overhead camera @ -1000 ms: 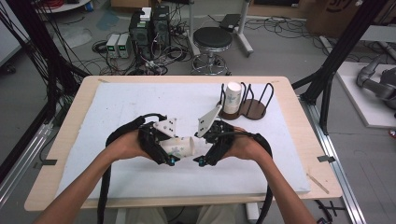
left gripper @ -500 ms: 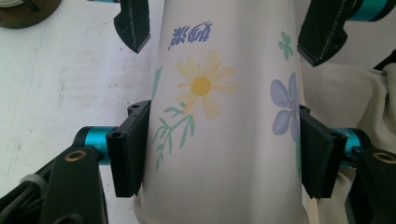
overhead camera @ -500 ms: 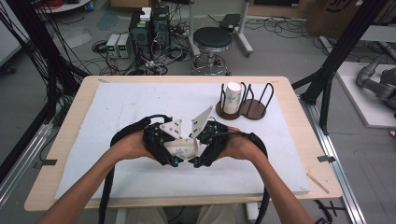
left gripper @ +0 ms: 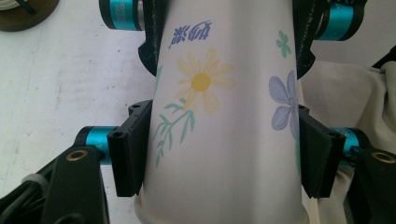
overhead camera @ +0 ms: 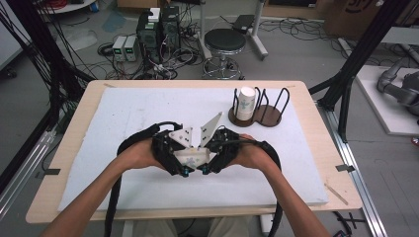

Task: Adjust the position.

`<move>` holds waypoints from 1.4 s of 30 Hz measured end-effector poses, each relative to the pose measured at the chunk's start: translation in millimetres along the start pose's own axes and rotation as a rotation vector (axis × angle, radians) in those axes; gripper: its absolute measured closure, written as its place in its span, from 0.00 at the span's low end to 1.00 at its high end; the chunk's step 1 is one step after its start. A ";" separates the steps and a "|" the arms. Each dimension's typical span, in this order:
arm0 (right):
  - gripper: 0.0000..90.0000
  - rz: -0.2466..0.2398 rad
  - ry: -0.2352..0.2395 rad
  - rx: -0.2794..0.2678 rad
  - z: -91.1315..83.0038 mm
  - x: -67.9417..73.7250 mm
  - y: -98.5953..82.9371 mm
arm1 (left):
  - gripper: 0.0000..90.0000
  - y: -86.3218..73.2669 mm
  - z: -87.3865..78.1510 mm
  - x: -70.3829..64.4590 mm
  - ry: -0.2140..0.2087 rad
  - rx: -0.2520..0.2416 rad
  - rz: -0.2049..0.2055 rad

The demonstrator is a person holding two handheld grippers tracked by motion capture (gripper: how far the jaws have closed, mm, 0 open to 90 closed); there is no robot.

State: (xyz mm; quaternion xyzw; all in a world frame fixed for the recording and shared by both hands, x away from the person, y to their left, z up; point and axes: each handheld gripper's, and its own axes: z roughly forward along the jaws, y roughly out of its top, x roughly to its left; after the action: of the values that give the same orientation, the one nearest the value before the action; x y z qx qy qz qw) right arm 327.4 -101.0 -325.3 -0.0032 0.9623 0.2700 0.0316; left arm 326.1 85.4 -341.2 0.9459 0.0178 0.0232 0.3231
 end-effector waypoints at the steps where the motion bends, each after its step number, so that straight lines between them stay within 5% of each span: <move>1: 0.42 0.000 0.000 0.001 0.1 0.0 0.0 | 0.32 -0.1 0.1 -0.3 0.005 -0.003 0.004; 3: 0.42 0.001 0.002 -0.002 0.0 -0.4 -0.1 | 0.27 0.2 -0.3 -0.2 0.028 -0.018 0.010; 6: 0.42 0.004 0.010 -0.002 -0.2 0.2 -0.4 | 0.09 0.2 -3.9 2.7 0.005 -0.064 -0.018; 11: 0.42 0.014 0.008 -0.010 -1.9 -0.9 -2.2 | 0.09 0.2 -4.7 1.0 0.008 -0.057 -0.001; 18: 0.42 0.023 0.004 -0.039 -6.5 -1.1 -6.2 | 0.09 -4.1 -11.7 0.3 0.004 -0.134 -0.003; 27: 0.41 0.038 -0.001 -0.157 -8.0 -1.7 -27.1 | 0.09 -33.9 -23.7 -1.7 0.036 -0.335 -0.074; 42: 0.41 0.060 -0.044 -0.378 -16.5 3.7 -54.3 | 0.09 -67.3 -25.7 -11.1 0.055 -0.506 -0.128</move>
State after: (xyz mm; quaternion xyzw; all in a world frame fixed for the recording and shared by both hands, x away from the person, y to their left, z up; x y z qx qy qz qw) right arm 324.1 -155.9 -339.7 0.0257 0.8931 0.4470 0.0432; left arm 312.3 153.8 -362.4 0.8310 0.0801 0.0320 0.5495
